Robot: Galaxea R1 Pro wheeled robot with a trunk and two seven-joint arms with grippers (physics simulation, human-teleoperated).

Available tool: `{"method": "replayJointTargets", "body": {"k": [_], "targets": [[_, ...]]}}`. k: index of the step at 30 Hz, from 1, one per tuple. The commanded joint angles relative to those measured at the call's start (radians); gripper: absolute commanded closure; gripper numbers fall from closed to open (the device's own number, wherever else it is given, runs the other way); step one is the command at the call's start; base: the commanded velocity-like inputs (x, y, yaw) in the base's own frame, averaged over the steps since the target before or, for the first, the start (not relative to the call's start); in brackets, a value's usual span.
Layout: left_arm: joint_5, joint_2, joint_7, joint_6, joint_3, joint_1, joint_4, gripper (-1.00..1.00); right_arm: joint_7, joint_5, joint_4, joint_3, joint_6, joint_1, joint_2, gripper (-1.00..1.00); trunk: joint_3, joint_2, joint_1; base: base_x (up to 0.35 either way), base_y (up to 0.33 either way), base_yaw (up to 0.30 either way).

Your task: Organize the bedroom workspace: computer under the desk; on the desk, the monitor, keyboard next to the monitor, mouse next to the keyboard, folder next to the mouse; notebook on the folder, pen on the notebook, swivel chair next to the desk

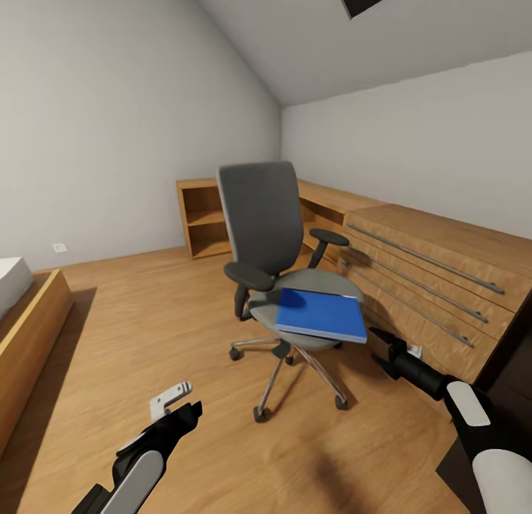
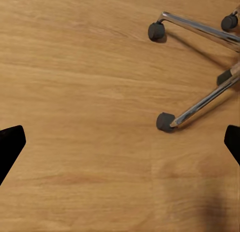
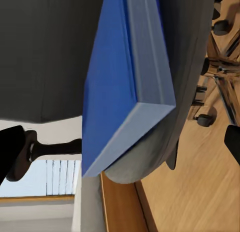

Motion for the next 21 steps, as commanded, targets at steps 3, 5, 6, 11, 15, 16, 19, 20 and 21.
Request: {"method": "replayJointTargets", "body": {"k": [3,5,6,11,15,16,19,20,21], "targets": [[0.004,0.001,0.008,0.003,-0.002,-0.001,-0.001,-1.0,0.0,0.002,0.002,-0.004,0.007,-0.001,0.0,-1.0,-0.001,0.0,0.0,0.072,-0.037,0.0],[0.004,0.0,0.009,0.003,-0.002,-0.001,-0.001,-1.0,-0.002,0.002,0.004,-0.004,0.007,-0.001,0.0,-1.0,-0.001,0.0,0.0,0.023,-0.012,0.0],[0.003,0.0,0.009,0.003,-0.002,-0.001,-0.001,-1.0,-0.002,0.002,0.005,-0.004,0.006,-0.001,0.0,-1.0,-0.001,0.0,0.0,0.011,-0.006,0.0],[0.001,0.0,0.007,0.003,-0.002,-0.001,-0.001,-1.0,-0.004,0.002,0.01,-0.004,-0.001,-0.001,0.0,-1.0,-0.001,0.0,0.0,0.07,-0.002,0.0],[0.001,0.0,0.004,0.003,-0.002,-0.001,-0.001,-1.0,-0.004,0.002,0.01,-0.004,-0.005,-0.001,0.0,-1.0,-0.001,0.0,0.0,0.128,0.0,0.0],[0.001,0.0,0.004,0.003,-0.002,-0.001,-0.001,-1.0,-0.004,0.002,0.01,-0.004,-0.005,-0.001,0.0,-1.0,-0.001,0.0,0.0,0.045,0.0,0.0],[0.001,0.0,0.004,0.003,-0.002,-0.001,-0.001,-1.0,-0.005,0.002,0.011,-0.004,-0.005,-0.001,0.0,-1.0,-0.001,0.0,0.0,0.034,0.0,0.0],[0.001,0.0,0.003,0.003,-0.002,-0.001,-0.001,-1.0,-0.005,0.002,0.011,-0.004,-0.005,-0.001,0.0,-1.0,-0.001,0.0,0.0,0.131,0.0,0.0],[0.001,0.0,0.004,0.003,-0.002,-0.001,-0.001,-1.0,-0.005,0.002,0.011,-0.004,-0.005,-0.001,0.0,-1.0,-0.001,0.0,0.0,0.199,0.0,0.0]]}}
